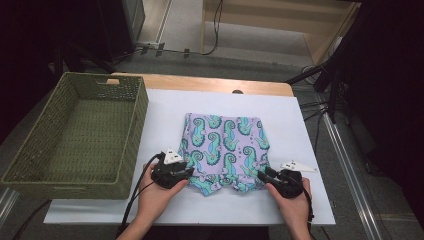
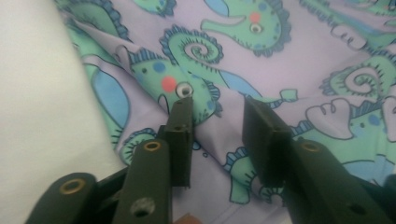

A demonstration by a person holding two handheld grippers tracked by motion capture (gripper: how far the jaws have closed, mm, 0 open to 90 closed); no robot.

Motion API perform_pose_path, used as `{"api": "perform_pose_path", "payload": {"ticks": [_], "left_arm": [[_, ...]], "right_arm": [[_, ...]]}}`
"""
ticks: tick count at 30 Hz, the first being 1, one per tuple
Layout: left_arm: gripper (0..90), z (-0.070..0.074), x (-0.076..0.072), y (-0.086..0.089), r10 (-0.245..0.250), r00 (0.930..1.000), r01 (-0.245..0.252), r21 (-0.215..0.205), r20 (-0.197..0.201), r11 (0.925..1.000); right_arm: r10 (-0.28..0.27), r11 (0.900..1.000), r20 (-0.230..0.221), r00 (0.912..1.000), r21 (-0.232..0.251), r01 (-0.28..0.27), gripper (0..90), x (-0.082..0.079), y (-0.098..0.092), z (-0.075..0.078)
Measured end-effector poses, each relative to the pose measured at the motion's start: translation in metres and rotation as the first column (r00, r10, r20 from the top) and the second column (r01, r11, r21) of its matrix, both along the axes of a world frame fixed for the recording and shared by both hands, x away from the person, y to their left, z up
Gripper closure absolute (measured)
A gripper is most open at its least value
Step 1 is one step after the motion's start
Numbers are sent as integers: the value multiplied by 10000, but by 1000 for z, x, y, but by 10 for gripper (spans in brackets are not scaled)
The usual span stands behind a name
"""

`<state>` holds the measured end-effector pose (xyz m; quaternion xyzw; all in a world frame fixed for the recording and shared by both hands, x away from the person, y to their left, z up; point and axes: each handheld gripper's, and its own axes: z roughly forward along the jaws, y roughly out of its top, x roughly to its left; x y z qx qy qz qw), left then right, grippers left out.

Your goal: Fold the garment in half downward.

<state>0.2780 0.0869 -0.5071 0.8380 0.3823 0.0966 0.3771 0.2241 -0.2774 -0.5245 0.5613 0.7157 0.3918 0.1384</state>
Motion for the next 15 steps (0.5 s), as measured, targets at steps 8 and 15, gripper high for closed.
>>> {"api": "perform_pose_path", "payload": {"ticks": [8,15], "left_arm": [[869,8,2,-4,-93,9994,92,37,329,10000],[860,11,10,5,-61,9995,76,-475,315,9988]], "right_arm": [[419,9983,369,9984,-425,-403,851,1,2,3],[9,9999,1570,9876,-138,13,843,1,-7,21]]}}
